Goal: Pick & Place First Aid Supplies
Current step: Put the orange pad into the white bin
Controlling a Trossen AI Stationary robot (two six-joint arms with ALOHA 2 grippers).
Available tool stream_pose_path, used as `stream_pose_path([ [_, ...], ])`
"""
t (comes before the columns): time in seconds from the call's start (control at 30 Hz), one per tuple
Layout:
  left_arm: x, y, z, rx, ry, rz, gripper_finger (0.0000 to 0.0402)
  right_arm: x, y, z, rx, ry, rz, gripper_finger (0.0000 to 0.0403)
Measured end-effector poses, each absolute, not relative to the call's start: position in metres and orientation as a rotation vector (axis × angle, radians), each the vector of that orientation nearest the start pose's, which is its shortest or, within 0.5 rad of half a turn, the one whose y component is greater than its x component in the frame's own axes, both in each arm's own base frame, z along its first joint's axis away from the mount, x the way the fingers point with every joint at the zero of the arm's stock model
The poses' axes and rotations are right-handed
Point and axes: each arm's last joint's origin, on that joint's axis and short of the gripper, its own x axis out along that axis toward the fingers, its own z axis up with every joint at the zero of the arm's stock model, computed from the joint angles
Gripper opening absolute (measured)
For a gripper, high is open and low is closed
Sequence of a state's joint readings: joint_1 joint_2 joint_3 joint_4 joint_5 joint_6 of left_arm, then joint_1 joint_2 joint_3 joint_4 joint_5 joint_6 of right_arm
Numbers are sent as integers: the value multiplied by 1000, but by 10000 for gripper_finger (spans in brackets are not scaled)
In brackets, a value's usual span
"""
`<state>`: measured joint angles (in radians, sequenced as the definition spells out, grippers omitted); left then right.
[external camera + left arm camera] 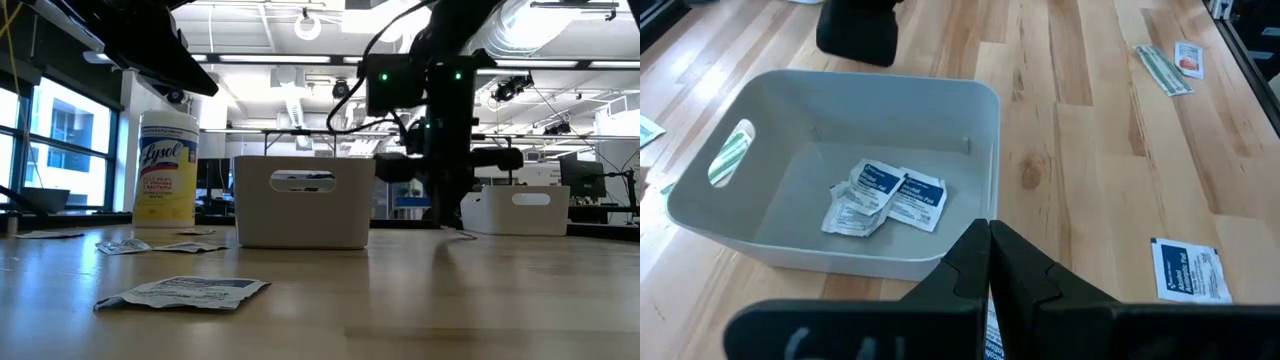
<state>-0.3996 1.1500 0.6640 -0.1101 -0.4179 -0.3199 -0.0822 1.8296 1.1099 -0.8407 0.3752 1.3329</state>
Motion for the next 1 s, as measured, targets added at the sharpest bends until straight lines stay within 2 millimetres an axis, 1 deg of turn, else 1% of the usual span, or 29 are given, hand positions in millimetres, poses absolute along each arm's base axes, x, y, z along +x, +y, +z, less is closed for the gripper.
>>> stream_pose_path([
  [0.2, 221, -80, 230, -75, 536, 105, 2, 306, -31, 168, 783, 1009, -1234, 1],
  [0.4, 221, -80, 230, -75, 536, 105, 2, 291, -25, 193, 720, 970, -1251, 1],
  [0.5, 221, -80, 230, -75, 536, 105, 2, 283, -27, 208, 696, 912, -1258, 0],
  [0.57, 221, -80, 230, -75, 536, 105, 2, 277, -32, 221, 672, 868, -1258, 0],
  [0.7, 221, -81, 230, -75, 536, 104, 2, 257, -54, 244, 643, 848, -1288, 0],
  [0.8, 221, -81, 230, -76, 538, 99, 2, 236, -76, 257, 630, 838, -1383, 0],
  [0.9, 221, -81, 230, -77, 538, 97, 2, 219, -101, 262, 618, 851, -1483, 0],
  [1.0, 221, -81, 230, -77, 538, 97, 2, 204, -132, 259, 642, 849, -1576, 0],
])
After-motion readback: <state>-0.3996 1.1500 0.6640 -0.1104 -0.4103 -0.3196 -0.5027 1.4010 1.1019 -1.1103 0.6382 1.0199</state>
